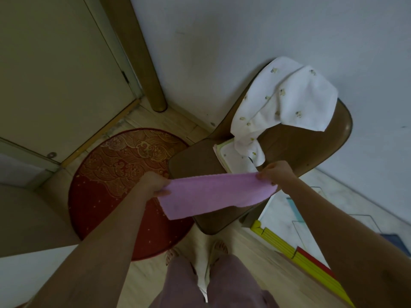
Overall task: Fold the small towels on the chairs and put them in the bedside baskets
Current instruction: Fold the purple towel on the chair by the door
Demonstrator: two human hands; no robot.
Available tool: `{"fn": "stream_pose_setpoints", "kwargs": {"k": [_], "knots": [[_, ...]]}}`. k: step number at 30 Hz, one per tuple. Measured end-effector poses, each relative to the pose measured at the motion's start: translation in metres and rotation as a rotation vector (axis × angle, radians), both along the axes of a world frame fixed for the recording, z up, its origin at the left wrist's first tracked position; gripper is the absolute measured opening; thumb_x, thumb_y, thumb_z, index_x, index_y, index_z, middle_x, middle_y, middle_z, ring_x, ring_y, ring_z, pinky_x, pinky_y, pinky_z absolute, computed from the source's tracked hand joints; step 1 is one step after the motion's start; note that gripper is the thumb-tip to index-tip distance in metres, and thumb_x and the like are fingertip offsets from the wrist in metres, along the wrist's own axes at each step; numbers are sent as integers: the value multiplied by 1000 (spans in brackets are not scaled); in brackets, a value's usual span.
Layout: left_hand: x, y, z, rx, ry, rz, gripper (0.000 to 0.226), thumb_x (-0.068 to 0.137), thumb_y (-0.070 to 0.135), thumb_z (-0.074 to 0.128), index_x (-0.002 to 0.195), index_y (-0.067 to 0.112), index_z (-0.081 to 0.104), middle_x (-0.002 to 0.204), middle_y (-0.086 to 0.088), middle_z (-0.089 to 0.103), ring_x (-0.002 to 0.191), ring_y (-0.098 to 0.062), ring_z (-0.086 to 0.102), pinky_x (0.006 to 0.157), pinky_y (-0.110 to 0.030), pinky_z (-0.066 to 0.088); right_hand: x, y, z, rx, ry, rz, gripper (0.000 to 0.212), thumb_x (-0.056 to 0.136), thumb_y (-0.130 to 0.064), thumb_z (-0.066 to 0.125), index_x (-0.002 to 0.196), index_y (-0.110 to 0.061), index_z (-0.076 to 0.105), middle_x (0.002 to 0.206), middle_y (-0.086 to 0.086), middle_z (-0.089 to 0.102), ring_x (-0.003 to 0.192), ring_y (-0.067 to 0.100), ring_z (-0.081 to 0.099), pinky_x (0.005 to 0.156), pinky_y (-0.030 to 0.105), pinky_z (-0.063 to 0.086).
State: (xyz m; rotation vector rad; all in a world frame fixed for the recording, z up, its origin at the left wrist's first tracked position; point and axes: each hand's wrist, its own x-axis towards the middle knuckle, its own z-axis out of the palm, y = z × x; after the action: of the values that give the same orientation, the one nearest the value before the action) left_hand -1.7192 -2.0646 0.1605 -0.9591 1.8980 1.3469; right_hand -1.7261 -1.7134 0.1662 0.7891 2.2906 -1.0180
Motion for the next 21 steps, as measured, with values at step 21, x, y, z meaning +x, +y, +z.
{"fn": "stream_pose_setpoints", "kwargs": {"k": [21], "knots": [[-112, 40, -250, 17, 522, 496, 5, 94, 6, 60, 96, 2, 59, 79, -2, 52, 77, -9, 55, 74, -23, 57, -126, -48, -230, -163, 605, -391, 8, 87, -2, 60, 94, -3, 64, 77, -1, 58, 68, 3, 51, 64, 9, 43]]}}
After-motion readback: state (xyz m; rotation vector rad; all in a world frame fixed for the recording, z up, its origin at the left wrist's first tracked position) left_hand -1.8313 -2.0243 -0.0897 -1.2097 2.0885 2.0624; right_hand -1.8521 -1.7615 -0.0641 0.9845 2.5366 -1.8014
